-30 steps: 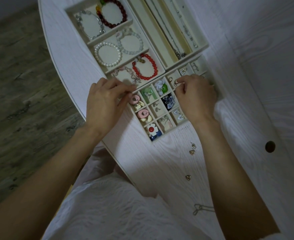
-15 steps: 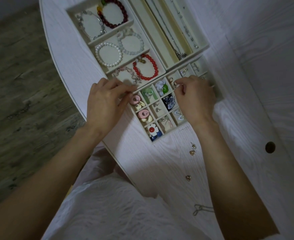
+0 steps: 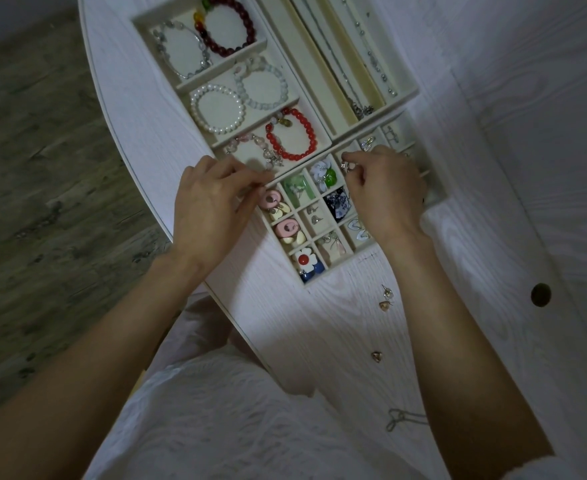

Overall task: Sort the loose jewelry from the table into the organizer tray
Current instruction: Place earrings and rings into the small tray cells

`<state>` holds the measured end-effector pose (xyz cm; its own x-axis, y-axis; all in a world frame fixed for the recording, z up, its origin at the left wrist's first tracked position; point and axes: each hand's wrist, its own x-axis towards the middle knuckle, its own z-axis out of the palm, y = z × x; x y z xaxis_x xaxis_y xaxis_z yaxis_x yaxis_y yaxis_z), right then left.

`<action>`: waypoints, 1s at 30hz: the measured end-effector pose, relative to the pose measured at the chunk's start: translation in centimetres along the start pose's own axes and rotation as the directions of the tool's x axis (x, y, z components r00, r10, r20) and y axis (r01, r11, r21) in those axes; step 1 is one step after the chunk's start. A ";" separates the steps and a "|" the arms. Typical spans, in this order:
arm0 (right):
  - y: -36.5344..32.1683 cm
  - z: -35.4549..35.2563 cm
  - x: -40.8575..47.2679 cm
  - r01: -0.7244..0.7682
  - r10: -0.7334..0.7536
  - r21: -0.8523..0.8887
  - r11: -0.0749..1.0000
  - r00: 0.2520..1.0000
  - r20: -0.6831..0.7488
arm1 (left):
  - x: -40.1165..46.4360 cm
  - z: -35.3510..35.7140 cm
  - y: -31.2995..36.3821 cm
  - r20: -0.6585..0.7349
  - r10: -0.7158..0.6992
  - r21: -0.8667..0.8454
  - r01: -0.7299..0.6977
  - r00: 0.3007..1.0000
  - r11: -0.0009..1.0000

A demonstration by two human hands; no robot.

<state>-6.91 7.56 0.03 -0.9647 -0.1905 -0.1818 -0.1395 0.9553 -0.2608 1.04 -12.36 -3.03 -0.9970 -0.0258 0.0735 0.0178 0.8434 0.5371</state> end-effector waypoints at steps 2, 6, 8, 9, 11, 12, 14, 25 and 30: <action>0.0 0.0 0.0 -0.008 0.008 -0.003 1.000 1.000 -0.003 | 0.0 0.0 0.0 -0.002 0.000 -0.001 0.000 1.000 1.000; 0.1 -0.5 -0.2 -0.009 0.009 -0.015 1.000 1.000 -0.014 | 0.0 0.0 -0.1 0.001 -0.002 -0.010 0.002 1.000 1.000; 0.3 -0.6 -0.4 -0.022 0.021 -0.036 0.999 1.000 -0.019 | 0.0 0.0 -0.1 0.006 -0.005 -0.015 0.005 1.000 1.000; 0.4 -0.6 -0.5 -0.026 0.025 -0.046 0.999 0.999 -0.020 | 0.0 0.0 -0.1 0.008 -0.007 -0.015 0.007 1.000 1.000; 0.5 -0.4 -0.6 -0.026 0.025 -0.061 0.998 1.000 -0.015 | 0.0 0.0 -0.1 0.005 -0.009 -0.011 0.009 1.000 1.000; 0.5 -0.3 -0.6 -0.027 0.026 -0.062 0.998 1.000 -0.010 | 0.0 0.1 -0.1 0.003 -0.008 -0.011 0.008 1.000 1.000; 0.5 0.0 -0.6 -0.024 0.024 -0.058 0.998 1.000 -0.005 | 0.0 0.1 -0.1 0.002 -0.006 -0.010 0.006 1.000 1.000; 0.4 0.2 -0.8 -0.017 0.017 -0.010 1.000 1.000 -0.014 | -0.1 0.1 -0.1 -0.004 0.005 -0.005 -0.005 1.000 1.000; 0.9 -1.1 -3.2 0.000 0.008 0.102 0.995 0.997 -0.074 | -0.3 0.1 0.3 -0.012 0.020 0.059 -0.020 1.000 0.998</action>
<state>-4.16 9.27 1.47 -0.9798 -0.1654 -0.1128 -0.1156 0.9273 -0.3560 1.36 -12.02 -2.94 -0.9954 -0.0152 0.0948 0.0328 0.8738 0.4852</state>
